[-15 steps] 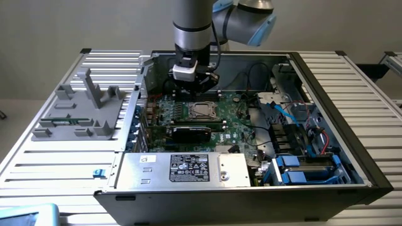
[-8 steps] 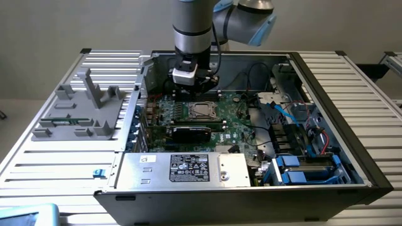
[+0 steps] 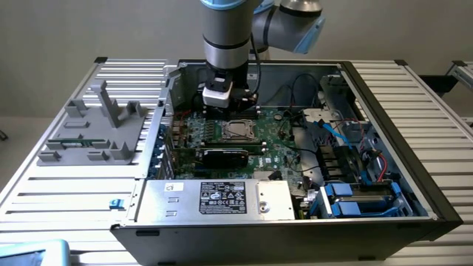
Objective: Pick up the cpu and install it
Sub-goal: 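Install the second cpu locking lever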
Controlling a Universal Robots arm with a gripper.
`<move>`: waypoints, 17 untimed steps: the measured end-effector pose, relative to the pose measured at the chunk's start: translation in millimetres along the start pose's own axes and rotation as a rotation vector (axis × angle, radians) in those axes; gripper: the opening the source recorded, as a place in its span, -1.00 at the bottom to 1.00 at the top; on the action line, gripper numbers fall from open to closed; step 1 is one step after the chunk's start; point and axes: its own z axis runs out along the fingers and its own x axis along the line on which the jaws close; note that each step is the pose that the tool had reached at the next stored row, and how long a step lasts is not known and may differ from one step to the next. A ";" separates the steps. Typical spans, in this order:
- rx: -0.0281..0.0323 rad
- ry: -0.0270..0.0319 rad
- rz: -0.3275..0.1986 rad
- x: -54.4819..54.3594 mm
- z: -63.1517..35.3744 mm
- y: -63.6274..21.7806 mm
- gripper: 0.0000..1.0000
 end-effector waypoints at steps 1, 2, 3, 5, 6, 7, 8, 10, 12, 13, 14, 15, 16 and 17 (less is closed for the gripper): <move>0.0049 -0.0018 0.001 0.4 -0.2 1.6 -0.77; 0.0093 -0.0035 0.001 0.9 -0.4 3.3 -0.77; 0.0130 -0.0051 0.001 1.4 -0.7 5.2 -0.77; 0.0188 -0.0089 0.002 2.5 -1.4 9.6 -0.77; 0.0215 -0.0109 0.003 3.1 -1.7 11.9 -0.77; 0.0242 -0.0127 0.003 3.7 -1.8 14.1 -0.77; 0.0265 -0.0141 0.004 4.1 -1.8 15.9 -0.77; 0.0305 -0.0164 0.006 4.8 -1.0 18.6 -0.77; 0.0338 -0.0178 0.008 5.3 0.7 20.3 -0.77; 0.0348 -0.0186 0.009 5.5 1.5 21.0 -0.77; 0.0352 -0.0193 0.011 5.6 2.3 21.5 -0.77; 0.0356 -0.0201 0.013 5.7 3.3 22.1 -0.77; 0.0355 -0.0212 0.015 5.8 4.0 22.7 -0.77; 0.0356 -0.0227 0.017 6.0 4.7 23.5 -0.77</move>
